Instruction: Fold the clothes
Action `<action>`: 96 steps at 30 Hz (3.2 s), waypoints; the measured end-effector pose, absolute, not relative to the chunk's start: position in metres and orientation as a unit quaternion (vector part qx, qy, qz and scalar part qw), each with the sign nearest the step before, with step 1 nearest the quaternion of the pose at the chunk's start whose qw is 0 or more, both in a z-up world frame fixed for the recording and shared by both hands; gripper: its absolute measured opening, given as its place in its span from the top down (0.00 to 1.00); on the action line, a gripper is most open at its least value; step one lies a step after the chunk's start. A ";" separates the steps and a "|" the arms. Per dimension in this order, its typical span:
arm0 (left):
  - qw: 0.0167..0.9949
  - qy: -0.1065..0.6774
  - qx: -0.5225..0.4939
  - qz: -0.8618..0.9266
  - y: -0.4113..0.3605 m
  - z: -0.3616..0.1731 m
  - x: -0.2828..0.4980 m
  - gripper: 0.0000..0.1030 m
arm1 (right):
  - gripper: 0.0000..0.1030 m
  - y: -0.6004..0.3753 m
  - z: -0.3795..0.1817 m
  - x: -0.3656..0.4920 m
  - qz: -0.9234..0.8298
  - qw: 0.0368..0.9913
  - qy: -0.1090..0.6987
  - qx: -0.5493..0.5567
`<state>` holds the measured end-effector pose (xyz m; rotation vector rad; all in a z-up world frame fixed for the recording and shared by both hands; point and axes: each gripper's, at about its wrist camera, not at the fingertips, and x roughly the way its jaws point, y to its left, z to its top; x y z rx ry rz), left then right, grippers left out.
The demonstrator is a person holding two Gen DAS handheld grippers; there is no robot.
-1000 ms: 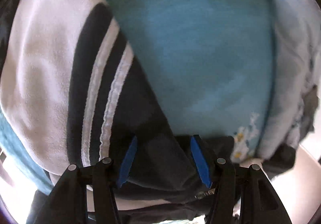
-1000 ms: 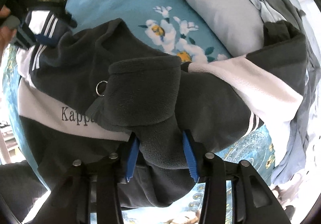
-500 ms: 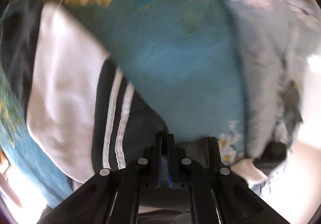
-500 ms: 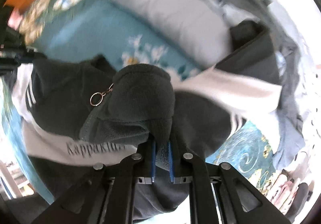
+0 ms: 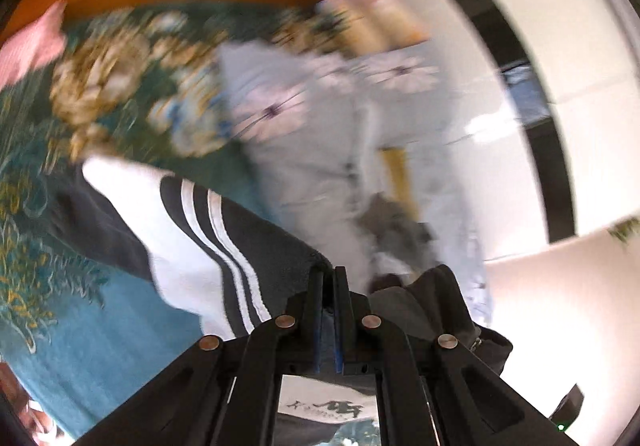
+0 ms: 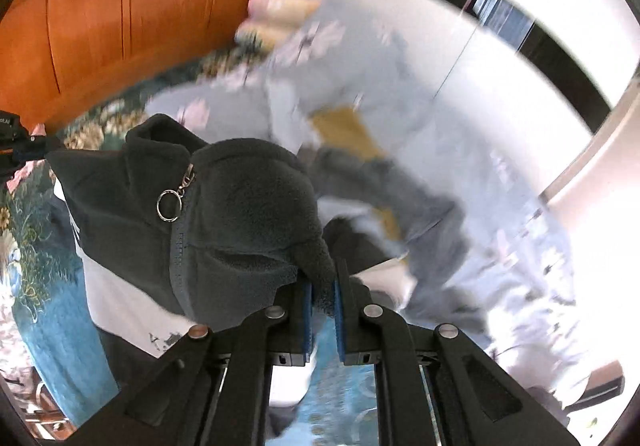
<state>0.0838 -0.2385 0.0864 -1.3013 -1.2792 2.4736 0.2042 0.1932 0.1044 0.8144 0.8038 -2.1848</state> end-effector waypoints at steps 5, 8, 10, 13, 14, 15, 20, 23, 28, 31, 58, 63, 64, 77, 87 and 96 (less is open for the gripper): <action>0.079 -0.401 -0.360 0.839 -0.225 0.171 0.124 0.96 | 0.91 0.249 0.177 0.252 -0.866 0.325 0.291 0.245; 0.097 -0.392 -0.329 0.853 -0.218 0.212 0.162 0.96 | 0.91 0.279 0.207 0.288 -0.876 0.326 0.284 0.215; 0.108 -0.386 -0.313 0.861 -0.215 0.231 0.191 0.96 | 0.91 0.300 0.219 0.311 -0.880 0.330 0.278 0.200; 0.123 -0.376 -0.291 0.871 -0.213 0.255 0.236 0.96 | 0.91 0.334 0.234 0.344 -0.882 0.339 0.271 0.185; 0.126 -0.372 -0.287 0.874 -0.212 0.261 0.249 0.96 | 0.91 0.345 0.239 0.357 -0.882 0.345 0.265 0.183; 0.128 -0.367 -0.283 0.877 -0.211 0.266 0.262 0.96 | 0.91 0.354 0.243 0.365 -0.881 0.349 0.261 0.182; 0.140 -0.344 -0.268 0.889 -0.206 0.288 0.291 0.96 | 0.91 0.382 0.247 0.375 -0.879 0.357 0.251 0.195; 0.144 -0.321 -0.272 0.896 -0.193 0.291 0.282 0.96 | 0.91 0.398 0.249 0.380 -0.877 0.361 0.244 0.203; 0.128 -0.291 -0.361 0.876 -0.157 0.220 0.226 0.96 | 0.91 0.371 0.164 0.322 -0.839 0.347 0.256 0.331; 0.117 -0.275 -0.433 0.850 -0.139 0.151 0.184 0.96 | 0.91 0.355 0.116 0.289 -0.819 0.330 0.263 0.388; 0.157 -0.243 -0.658 0.696 -0.087 -0.127 -0.020 0.93 | 0.91 0.265 -0.137 0.098 -0.692 0.190 0.292 0.632; 0.140 -0.229 -0.654 0.708 -0.131 -0.120 0.023 0.71 | 0.52 0.265 -0.137 0.105 -0.699 0.181 0.307 0.621; 0.131 -0.216 -0.658 0.710 -0.141 -0.119 0.038 0.65 | 0.42 0.267 -0.130 0.108 -0.710 0.182 0.292 0.615; 0.111 0.068 -0.701 0.701 -0.148 -0.157 0.198 0.48 | 0.35 0.317 -0.115 0.198 -0.696 0.187 0.158 0.675; 0.152 0.134 -0.714 0.670 -0.144 -0.188 0.222 0.47 | 0.35 0.314 -0.114 0.219 -0.684 0.197 0.150 0.686; 0.122 -0.089 -0.701 0.696 -0.220 -0.159 0.193 0.88 | 0.35 0.305 -0.103 0.221 -0.686 0.210 0.152 0.680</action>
